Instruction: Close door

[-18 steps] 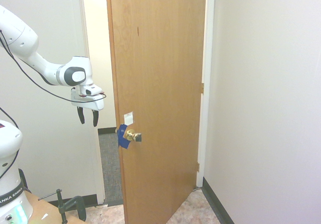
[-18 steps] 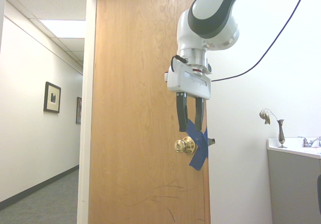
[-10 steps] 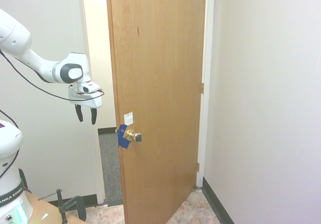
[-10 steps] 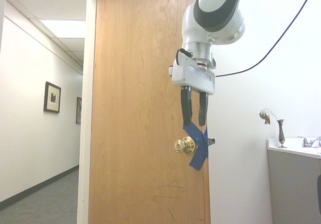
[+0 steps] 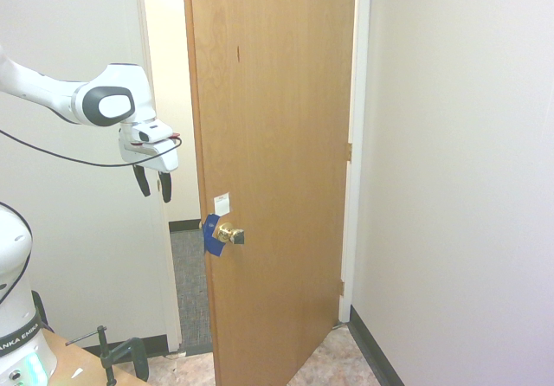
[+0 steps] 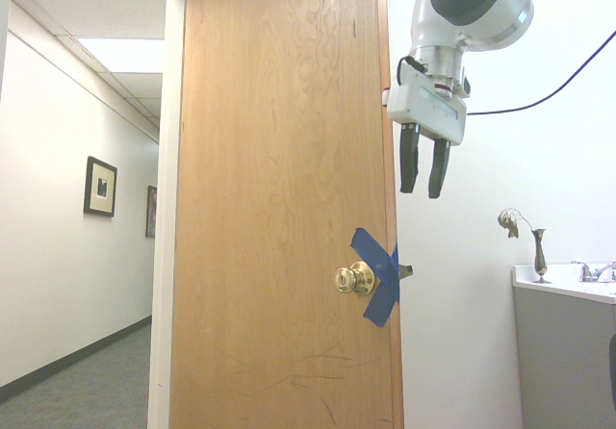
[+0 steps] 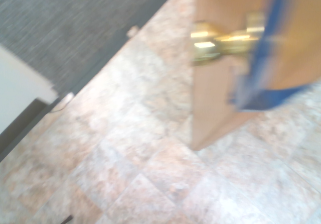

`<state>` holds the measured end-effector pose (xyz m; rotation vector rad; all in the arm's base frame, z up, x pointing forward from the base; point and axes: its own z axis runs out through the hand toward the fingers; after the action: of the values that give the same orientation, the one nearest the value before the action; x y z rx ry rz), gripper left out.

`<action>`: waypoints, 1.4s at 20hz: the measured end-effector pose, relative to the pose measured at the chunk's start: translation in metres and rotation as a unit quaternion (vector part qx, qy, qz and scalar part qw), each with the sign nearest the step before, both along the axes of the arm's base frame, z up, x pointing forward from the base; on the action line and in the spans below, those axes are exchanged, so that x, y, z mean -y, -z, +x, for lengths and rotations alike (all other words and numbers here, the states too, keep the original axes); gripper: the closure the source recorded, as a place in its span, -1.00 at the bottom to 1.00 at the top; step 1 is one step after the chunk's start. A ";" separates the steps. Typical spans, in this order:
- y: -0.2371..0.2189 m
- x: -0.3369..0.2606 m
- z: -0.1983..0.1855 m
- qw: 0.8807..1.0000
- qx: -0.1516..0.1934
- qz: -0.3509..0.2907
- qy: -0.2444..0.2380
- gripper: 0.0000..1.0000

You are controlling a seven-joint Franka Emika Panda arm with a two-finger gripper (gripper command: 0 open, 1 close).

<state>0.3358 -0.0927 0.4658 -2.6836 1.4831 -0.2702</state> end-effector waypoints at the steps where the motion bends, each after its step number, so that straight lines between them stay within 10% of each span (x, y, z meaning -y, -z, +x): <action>1: -0.003 0.011 -0.002 1.000 0.002 0.002 0.009 -1.00; 14: -0.008 0.164 0.038 0.990 0.004 0.038 0.133 -1.00; 20: 0.025 0.164 0.083 0.961 0.066 0.136 0.233 -1.00; 24: 0.050 0.118 0.120 0.961 0.082 0.157 0.214 -1.00; 28: 0.067 -0.051 0.185 0.979 0.076 0.141 0.125 -1.00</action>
<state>0.5205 -0.0415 0.3992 -2.2107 1.6681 -0.2495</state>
